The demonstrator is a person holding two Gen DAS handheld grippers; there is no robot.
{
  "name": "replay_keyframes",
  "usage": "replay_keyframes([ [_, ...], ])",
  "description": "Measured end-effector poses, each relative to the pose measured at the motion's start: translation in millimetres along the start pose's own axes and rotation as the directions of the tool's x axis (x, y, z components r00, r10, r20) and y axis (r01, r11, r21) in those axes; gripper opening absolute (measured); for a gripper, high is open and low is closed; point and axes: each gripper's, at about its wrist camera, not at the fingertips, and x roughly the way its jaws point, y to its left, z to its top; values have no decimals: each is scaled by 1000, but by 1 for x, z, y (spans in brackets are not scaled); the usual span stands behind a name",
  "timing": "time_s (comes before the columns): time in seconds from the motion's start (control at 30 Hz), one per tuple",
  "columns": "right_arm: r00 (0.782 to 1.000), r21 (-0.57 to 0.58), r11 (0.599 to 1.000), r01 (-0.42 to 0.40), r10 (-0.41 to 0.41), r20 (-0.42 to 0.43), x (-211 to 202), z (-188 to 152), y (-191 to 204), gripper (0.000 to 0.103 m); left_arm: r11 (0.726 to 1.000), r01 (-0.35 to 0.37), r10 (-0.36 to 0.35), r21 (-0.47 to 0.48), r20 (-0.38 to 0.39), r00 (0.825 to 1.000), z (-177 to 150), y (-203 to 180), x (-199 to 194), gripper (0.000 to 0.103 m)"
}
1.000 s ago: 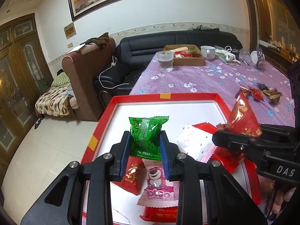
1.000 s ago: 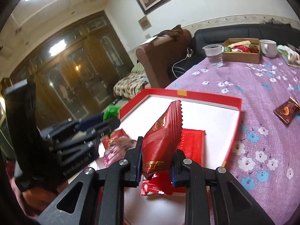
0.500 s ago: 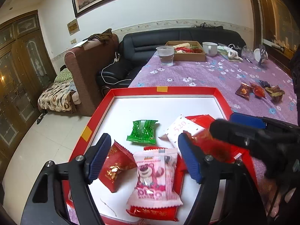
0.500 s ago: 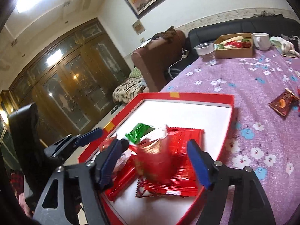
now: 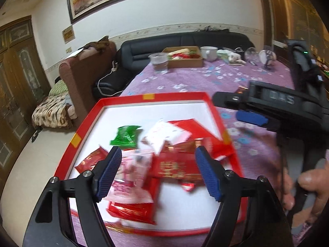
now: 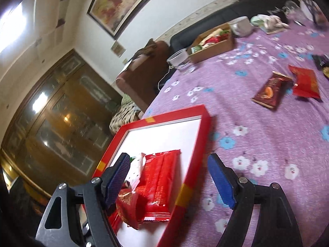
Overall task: Organize snacks
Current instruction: 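Grasp the red gold-printed packet with the left tool while the right tool grasps the gold-brown pouch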
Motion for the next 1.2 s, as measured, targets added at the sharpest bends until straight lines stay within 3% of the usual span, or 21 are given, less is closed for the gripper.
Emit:
replay_keyframes([
  [0.17, 998, 70, 997, -43, 39, 47, -24, 3, -18, 80, 997, 28, -30, 69, 21, 999, 1, -26, -12, 79],
  [0.3, 996, 106, 994, -26, 17, 89, -58, 13, -42, 80, 992, 54, -57, 112, 24, 998, 1, -46, -14, 80],
  [0.43, 975, 183, 980, 75, -110, 191, -112, 42, -85, 80, 986, 77, -78, 148, 3, 997, -1, -63, -10, 80],
  [0.5, 947, 275, 948, 162, -227, 228, -138, 62, -118, 83, 984, 89, -89, 157, -4, 996, -1, -69, -9, 80],
  [0.6, 918, 364, 893, 264, -348, 190, -146, 85, -158, 83, 980, 113, -112, 165, -19, 994, 3, -77, -7, 80],
  [0.73, 910, 402, 846, 350, -409, 68, -116, 106, -192, 83, 973, 156, -151, 172, -42, 988, 20, -87, -3, 80],
  [0.8, 912, 382, 848, 367, -408, 30, -99, 107, -197, 82, 971, 168, -162, 171, -46, 986, 33, -92, 0, 80],
  [0.87, 886, 307, 851, 426, -461, 48, -92, 110, -188, 79, 970, 174, -168, 172, -48, 985, 48, -99, 5, 80],
  [0.93, 883, 250, 859, 448, -468, 26, -85, 107, -191, 54, 968, 177, -173, 176, -41, 984, 64, -108, 14, 80],
  [1.07, 879, 121, 872, 475, -476, -22, -79, 102, -180, 50, 967, 169, -162, 190, -51, 985, 96, -138, 45, 80],
  [1.17, 901, 139, 890, 434, -432, -49, -85, 107, -182, 46, 964, 185, -169, 191, -98, 981, 115, -168, 77, 80],
  [1.2, 919, 175, 903, 393, -389, -58, -90, 108, -187, 43, 962, 191, -172, 193, -109, 979, 118, -176, 84, 80],
])
